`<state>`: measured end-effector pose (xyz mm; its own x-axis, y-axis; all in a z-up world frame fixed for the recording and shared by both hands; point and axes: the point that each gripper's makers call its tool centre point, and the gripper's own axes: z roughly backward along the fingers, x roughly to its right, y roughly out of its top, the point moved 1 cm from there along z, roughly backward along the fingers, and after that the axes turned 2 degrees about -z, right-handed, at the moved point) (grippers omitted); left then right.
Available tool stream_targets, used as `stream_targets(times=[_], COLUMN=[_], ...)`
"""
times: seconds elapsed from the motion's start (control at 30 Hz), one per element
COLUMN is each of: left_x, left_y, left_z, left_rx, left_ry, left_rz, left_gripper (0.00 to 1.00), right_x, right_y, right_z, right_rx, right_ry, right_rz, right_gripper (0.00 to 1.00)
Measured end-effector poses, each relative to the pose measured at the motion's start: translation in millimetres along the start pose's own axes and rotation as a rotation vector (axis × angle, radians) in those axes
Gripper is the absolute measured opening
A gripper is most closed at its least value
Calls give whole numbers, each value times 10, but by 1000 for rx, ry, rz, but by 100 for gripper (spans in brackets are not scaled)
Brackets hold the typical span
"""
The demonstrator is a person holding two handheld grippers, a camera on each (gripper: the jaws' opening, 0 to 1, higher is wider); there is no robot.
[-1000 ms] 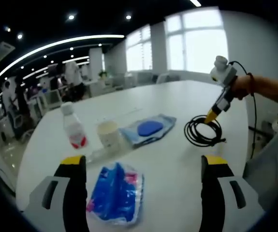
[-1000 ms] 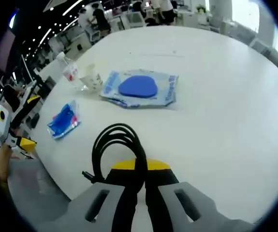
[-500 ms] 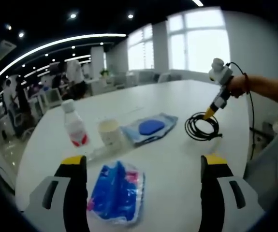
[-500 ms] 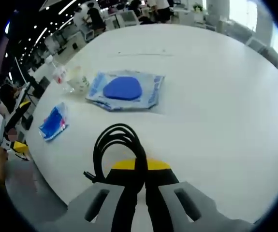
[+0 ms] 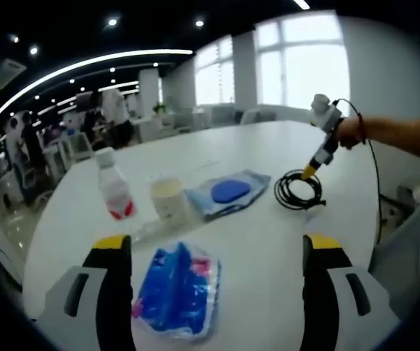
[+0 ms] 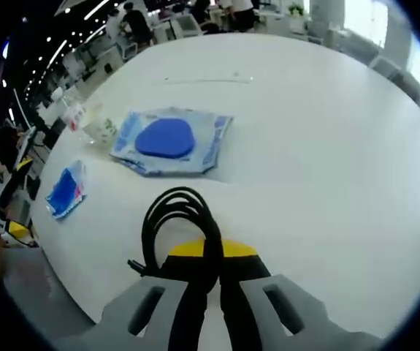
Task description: Arrange the tabletop items into an orderly group along one side of the table until the central work area is clear of visible clutter.
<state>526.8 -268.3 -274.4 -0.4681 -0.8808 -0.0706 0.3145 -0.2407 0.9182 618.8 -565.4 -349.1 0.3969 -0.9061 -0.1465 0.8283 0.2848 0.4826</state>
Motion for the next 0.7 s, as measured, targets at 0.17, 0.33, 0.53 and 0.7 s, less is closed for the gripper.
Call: stream_targets(times=[0.17,0.33,0.53,0.7], left_x=[-21,-22,-27,-37], left_y=[-6,-1,9,3], left_z=[1,4,7,11], left_rx=[-1,-1,3,0], left_ry=[5,5,4,8], left_rz=[6,10,27,31], left_gripper=[94,94,94,94], right_x=[33,65,110,150], right_y=[-7,-49,-63,-55], right_z=[-70,-132,-179,-216], right_rx=[-9,-14,-3,14], right_ry=[2,-8,-20,-36], right_rz=[6,17,2,-10], right_gripper=[4,4,5,7])
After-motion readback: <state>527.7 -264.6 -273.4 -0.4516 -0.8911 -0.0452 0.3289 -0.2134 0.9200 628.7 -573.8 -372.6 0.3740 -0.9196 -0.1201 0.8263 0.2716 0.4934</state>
